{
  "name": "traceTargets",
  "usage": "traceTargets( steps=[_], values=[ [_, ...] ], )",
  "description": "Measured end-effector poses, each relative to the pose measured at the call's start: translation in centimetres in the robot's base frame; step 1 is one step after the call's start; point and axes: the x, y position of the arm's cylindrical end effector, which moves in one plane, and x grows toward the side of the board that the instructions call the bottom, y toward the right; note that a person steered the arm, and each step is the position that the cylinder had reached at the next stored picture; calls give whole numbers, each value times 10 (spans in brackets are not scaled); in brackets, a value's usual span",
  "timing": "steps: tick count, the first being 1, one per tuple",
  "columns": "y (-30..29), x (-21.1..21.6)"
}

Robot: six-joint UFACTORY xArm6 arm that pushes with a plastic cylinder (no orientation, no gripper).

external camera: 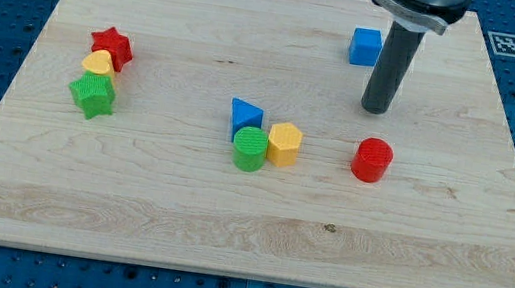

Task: Place the red circle horizontally to the right of the yellow hexagon

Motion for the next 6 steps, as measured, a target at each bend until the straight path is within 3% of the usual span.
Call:
traceTargets(
  steps=[2, 4, 6],
  values=[
    [57, 44],
    [61, 108],
    [18, 101]
  ],
)
